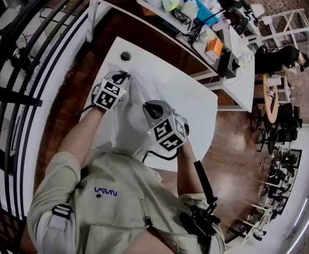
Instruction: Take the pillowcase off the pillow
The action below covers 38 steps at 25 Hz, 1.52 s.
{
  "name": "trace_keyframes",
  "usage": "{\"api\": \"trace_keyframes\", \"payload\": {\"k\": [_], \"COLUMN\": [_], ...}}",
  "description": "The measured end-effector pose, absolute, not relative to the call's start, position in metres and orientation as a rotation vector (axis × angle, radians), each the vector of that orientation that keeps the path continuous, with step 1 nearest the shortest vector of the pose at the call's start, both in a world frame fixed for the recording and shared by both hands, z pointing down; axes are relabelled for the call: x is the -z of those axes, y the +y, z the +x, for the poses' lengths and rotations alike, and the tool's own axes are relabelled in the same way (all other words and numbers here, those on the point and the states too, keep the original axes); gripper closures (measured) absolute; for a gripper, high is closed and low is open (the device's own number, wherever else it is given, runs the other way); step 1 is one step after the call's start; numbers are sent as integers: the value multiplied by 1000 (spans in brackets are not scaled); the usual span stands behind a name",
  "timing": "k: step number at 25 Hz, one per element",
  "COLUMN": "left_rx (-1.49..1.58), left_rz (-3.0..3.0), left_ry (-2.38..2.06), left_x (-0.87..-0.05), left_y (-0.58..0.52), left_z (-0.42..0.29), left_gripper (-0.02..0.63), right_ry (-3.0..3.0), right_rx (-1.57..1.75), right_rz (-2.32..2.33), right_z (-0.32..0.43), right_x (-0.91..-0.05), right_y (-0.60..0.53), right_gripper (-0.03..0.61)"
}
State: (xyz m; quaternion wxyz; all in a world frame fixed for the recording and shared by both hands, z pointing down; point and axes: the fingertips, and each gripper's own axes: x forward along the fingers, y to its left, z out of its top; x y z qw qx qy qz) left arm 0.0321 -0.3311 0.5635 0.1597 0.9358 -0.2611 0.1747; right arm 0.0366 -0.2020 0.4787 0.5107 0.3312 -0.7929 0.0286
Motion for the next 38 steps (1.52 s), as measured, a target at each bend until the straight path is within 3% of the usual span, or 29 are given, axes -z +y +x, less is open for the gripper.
{"api": "trace_keyframes", "payload": {"k": [8,14,20,24,30,32,38], "left_rx": [-512,-430,-402,-253,34,43,-52], "left_rz": [2676,2590,2550,2488,2365,2350,2344], "left_ry": [-713,-444,-498,-498,-199,-103,-91], "left_x": [-583,-588,-589,-571,-512,-499,-500], "left_y": [-338,-304,-304,-297,-267,-258,-254], "left_z": [57,93,53,19,20,31,50], "left_gripper": [600,600,593,533,389,314,306], "right_ry": [-2127,-2324,-2310,-2288,-2285,-2282,-2261], "right_rx": [-50,-179,-276,-269,-258,-244,-212], "right_rz": [733,790,854,850,831,831,858], "right_z": [30,34,42,39,27,26,29], "right_x": [-438,-423,-449,-459,-465,-465,-465], "right_y": [-171,-172,-189,-197,-197,-196,-193], "right_gripper": [568,568,565,563,561,560,558]}}
